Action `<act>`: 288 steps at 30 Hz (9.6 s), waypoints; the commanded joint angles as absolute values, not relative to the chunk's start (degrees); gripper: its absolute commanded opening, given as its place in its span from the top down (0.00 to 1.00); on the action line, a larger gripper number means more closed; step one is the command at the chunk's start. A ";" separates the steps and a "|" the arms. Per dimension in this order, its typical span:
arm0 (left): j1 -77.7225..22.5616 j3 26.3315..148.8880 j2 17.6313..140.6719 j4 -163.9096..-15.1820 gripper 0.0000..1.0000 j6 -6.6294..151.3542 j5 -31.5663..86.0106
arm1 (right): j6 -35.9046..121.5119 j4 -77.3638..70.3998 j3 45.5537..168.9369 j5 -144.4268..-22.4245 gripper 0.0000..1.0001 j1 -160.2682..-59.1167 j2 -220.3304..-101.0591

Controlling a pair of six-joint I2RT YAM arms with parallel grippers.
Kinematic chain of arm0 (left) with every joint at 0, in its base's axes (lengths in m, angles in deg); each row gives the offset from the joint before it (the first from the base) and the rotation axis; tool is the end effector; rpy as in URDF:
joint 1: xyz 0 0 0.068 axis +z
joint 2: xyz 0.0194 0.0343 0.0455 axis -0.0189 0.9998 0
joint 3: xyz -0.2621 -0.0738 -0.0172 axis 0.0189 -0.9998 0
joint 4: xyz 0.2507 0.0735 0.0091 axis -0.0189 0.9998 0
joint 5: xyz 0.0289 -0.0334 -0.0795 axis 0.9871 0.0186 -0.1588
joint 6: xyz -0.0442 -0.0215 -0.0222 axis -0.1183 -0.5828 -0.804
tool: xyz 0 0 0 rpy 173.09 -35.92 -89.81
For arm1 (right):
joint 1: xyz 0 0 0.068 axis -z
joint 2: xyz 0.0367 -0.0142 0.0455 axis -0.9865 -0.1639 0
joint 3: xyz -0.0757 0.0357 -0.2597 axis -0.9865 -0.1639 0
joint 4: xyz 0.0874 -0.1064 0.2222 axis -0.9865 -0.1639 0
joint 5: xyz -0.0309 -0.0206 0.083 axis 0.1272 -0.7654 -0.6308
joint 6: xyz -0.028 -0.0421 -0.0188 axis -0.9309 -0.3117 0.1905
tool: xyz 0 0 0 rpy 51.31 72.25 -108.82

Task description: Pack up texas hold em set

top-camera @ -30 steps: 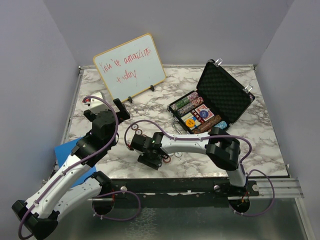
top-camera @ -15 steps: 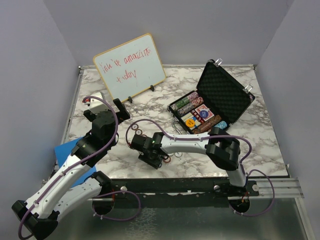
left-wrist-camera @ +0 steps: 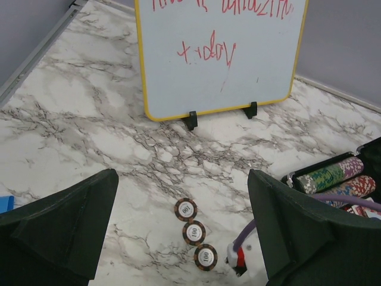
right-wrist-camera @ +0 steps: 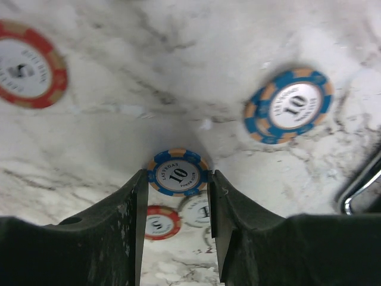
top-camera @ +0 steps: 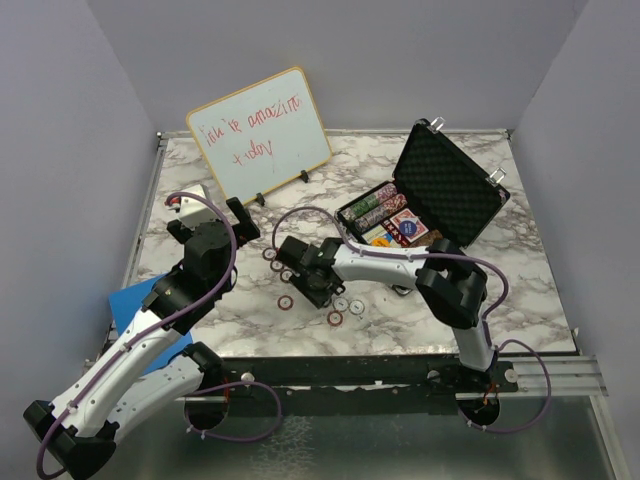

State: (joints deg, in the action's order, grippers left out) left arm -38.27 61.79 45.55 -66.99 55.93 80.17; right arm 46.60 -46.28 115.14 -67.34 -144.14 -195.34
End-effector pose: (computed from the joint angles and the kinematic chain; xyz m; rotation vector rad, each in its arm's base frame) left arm 0.1411 -0.0758 0.3415 -0.3871 1.7251 -0.1019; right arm 0.1832 0.3568 0.1658 -1.2479 2.5650 0.0496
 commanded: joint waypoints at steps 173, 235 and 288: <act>-38.56 39.04 54.09 -111.89 0.07 46.62 31.55 | 84.86 -25.91 108.32 -65.03 0.77 -129.66 -167.11; -44.19 34.07 62.36 -142.82 1.00 49.49 40.03 | 86.78 -12.76 99.99 -78.95 0.21 -125.64 -160.22; -44.06 33.67 36.52 -117.55 0.01 59.42 28.26 | 39.06 -18.94 99.49 -104.87 1.00 -121.80 -151.59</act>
